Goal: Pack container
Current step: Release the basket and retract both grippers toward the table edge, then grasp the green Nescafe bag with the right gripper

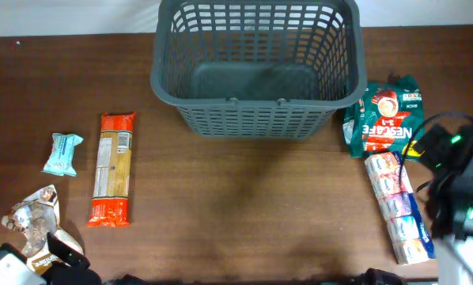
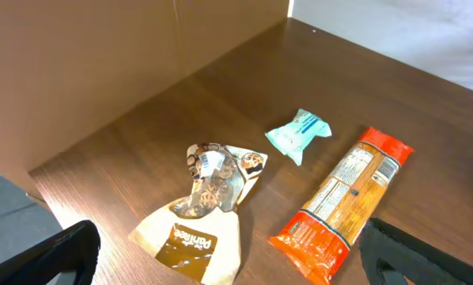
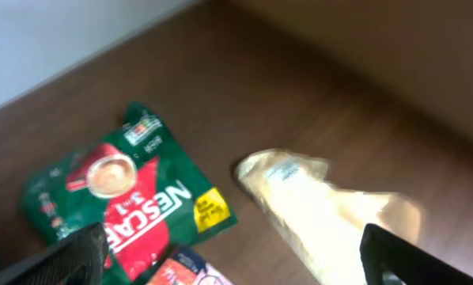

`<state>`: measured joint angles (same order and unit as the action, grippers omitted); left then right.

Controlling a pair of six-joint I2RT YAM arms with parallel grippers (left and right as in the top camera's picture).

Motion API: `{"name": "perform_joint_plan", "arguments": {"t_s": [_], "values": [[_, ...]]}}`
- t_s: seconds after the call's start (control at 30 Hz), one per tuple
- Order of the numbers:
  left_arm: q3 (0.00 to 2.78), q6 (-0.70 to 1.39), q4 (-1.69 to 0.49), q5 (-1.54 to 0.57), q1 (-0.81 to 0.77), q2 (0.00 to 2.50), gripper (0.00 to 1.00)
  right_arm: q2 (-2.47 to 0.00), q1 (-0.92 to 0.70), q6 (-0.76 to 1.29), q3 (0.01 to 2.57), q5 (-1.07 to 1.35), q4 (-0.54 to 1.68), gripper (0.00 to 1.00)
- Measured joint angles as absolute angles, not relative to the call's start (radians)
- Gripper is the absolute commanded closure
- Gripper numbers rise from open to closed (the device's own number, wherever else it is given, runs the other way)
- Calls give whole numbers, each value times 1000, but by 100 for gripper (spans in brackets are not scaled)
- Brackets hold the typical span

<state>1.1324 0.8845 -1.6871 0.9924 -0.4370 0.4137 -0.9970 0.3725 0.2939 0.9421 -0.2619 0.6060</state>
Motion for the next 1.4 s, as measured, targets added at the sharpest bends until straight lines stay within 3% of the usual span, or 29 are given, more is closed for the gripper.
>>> {"name": "perform_joint_plan", "arguments": {"t_s": [0.17,0.3,0.57,0.73,0.93,1.2,1.4], "values": [[1126,904,-1686,993,-437,414,0,-1240,660,222,949,155,549,1],[1125,910,-1682,999,-437,413,0,-1505,810,75,1030,406,685,1],[1122,913,-1684,1074,-437,413,1,-1610,788,-216,1145,478,775,3],[1121,882,-1684,1080,-437,412,1,-1617,775,-376,1172,477,645,5],[1119,855,-1684,1050,-437,412,1,-1721,744,-434,1206,492,477,7],[1118,852,-1684,1010,-437,412,1,-1966,609,-448,1326,530,471,6],[1118,852,-1684,958,-437,412,1,-2002,528,-449,1428,532,459,4]]}}
